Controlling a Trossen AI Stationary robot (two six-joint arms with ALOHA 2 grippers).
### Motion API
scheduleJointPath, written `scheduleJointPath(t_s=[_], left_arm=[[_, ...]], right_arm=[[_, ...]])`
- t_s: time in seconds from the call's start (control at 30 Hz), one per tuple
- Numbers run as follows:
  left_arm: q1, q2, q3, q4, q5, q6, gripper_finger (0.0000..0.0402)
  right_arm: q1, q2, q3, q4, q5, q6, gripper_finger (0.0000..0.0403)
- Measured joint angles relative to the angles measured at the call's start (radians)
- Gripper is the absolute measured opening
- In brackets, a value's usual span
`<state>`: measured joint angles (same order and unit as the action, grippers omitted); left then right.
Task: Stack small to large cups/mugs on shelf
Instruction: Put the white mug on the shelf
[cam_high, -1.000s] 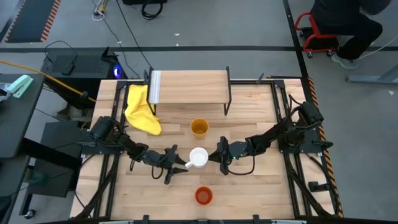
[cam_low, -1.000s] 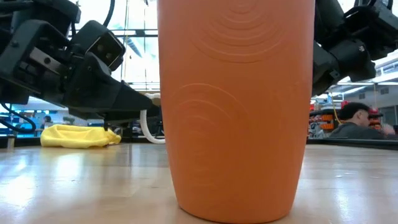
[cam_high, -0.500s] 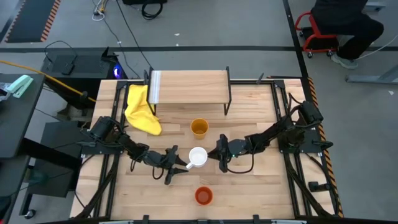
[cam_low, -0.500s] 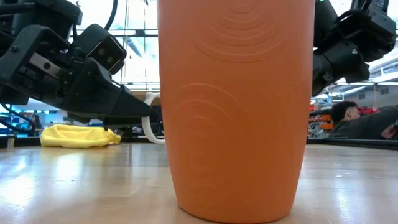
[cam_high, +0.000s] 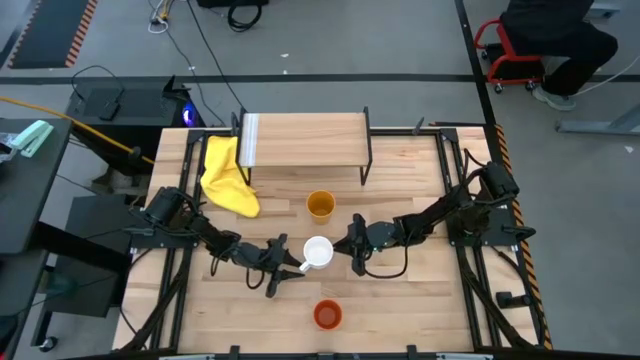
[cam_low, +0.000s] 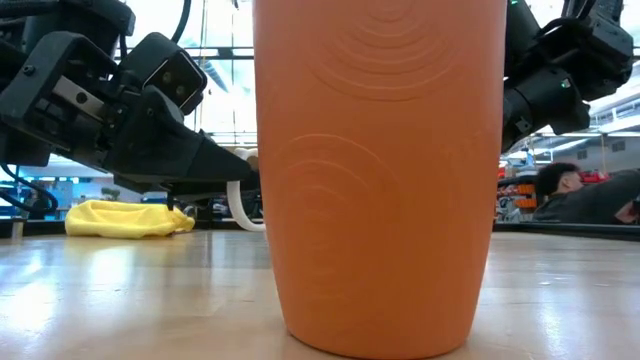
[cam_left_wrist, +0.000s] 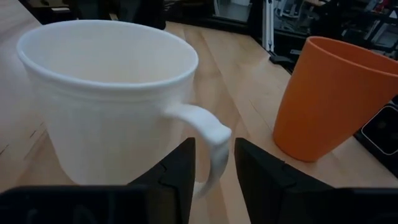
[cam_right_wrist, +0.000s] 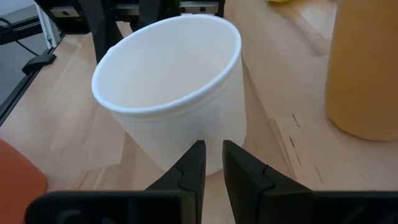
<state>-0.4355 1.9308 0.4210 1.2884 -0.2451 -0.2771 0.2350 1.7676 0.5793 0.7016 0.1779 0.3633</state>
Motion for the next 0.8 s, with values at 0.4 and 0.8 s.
scheduleJointPath(t_s=[0.4,0.8], left_arm=[[0.000,0.000,0.000,-0.003,0.000,0.000,0.0114],[0.001,0.000,0.000,-0.002,0.000,0.000,0.0114]], right_arm=[[0.070,0.000,0.000,-0.005,-0.006,0.054,0.0061],[0.088,0.000,0.064,-0.019,-0.043,-0.004,0.0061]])
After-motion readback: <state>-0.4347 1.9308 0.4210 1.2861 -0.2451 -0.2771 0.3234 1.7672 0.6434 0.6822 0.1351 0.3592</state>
